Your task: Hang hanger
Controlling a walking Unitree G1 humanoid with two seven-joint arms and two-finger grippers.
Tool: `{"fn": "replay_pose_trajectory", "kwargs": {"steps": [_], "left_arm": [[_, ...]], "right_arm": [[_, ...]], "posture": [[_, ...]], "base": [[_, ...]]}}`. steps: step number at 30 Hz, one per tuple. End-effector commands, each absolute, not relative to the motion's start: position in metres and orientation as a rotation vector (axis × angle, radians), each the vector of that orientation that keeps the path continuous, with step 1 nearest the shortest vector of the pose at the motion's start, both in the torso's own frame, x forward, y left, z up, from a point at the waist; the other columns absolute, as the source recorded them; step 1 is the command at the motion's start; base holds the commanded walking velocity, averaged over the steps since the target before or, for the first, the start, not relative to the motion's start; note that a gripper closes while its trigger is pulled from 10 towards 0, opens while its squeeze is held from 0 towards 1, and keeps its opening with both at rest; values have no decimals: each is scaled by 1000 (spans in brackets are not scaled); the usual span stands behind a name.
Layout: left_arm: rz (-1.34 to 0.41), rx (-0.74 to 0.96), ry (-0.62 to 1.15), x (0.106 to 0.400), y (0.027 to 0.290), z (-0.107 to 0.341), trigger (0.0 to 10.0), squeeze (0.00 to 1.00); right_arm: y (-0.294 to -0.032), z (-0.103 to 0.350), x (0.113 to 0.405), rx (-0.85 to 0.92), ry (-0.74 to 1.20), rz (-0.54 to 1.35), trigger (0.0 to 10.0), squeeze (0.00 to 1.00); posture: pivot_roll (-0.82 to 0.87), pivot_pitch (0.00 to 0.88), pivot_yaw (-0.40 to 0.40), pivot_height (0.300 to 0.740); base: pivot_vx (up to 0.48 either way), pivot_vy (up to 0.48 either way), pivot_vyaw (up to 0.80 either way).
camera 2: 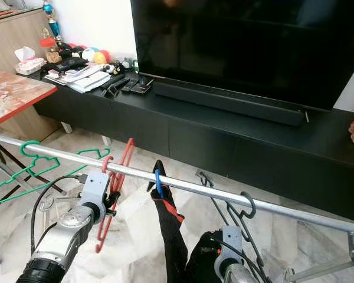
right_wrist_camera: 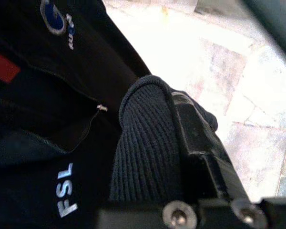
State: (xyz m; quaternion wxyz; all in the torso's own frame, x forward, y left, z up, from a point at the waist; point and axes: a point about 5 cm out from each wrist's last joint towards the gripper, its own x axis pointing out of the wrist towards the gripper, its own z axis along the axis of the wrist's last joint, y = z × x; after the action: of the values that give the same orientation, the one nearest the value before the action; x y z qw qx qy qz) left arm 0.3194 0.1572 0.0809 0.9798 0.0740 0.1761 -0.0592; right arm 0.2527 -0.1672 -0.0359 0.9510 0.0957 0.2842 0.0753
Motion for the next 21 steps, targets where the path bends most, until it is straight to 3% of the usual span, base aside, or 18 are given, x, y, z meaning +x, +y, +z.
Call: {"fn": "replay_pose_trajectory", "kwargs": {"steps": [1,21], "left_arm": [[-113,142,336,318,159,83,0,0],[-123,118,371,302,164,73,0,0]], "right_arm": [[-164,-28,261,189,533,165,10000,0],[-163,-27,263,182,529,175,10000,0]], "posture": [[6,12,41,740],[16,32,29,740]], "base": [[0,0,0],[0,0,0]]}}
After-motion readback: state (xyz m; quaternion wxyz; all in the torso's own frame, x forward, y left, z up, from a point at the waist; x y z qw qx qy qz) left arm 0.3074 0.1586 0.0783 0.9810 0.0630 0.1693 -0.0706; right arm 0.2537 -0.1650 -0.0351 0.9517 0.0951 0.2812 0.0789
